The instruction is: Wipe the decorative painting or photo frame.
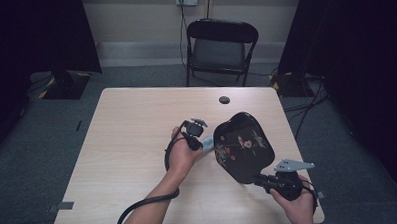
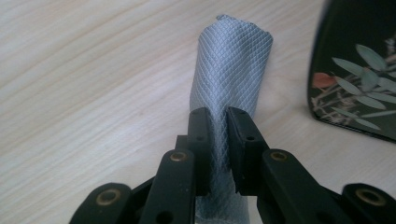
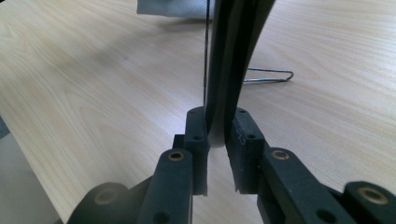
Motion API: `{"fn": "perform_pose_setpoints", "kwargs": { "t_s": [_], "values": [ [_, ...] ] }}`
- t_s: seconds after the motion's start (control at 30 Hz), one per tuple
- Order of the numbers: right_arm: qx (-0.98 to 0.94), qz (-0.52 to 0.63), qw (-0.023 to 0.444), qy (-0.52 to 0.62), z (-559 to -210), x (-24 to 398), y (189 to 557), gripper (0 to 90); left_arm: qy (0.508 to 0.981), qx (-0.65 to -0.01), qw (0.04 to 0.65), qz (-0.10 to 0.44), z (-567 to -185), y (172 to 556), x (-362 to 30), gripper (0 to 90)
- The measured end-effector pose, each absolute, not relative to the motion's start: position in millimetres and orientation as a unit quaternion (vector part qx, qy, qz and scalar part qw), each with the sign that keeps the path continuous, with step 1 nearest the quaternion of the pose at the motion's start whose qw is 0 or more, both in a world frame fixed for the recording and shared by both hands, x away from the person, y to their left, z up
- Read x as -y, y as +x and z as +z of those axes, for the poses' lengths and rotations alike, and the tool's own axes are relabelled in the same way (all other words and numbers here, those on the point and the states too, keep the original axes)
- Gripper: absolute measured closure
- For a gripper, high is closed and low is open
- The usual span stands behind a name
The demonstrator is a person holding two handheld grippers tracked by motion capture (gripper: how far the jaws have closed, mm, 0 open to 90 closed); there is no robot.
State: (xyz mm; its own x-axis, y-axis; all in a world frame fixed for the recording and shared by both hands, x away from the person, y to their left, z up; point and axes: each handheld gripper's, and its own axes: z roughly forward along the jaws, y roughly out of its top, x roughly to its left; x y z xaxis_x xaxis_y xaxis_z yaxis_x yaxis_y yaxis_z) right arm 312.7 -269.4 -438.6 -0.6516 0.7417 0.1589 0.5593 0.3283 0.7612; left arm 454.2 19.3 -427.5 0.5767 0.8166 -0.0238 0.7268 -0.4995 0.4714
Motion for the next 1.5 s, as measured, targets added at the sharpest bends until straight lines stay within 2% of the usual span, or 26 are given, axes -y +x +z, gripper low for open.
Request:
{"fn": "perform_pose_setpoints", "kwargs": {
  "t_s": [0.43,0.7,1.13,1.4,1.5],
  "values": [
    [-0.807,0.416,0.112,0.404,-439,267,313,79.0,0.867,-0.429,0.246,0.063,-441,435,-10,80.4],
    [-0.807,0.415,0.112,0.405,-439,267,313,79.0,0.858,-0.432,0.273,0.049,-434,433,-13,80.8],
    [-0.807,0.416,0.111,0.405,-439,267,313,79.0,0.831,-0.444,0.328,0.074,-395,438,-30,80.9],
    [-0.807,0.414,0.119,0.404,-439,267,313,78.3,0.826,-0.458,0.317,0.089,-398,435,-45,80.7],
    [-0.809,0.411,0.121,0.403,-439,267,312,74.5,0.824,-0.463,0.313,0.094,-402,435,-53,80.7]
  ]
}}
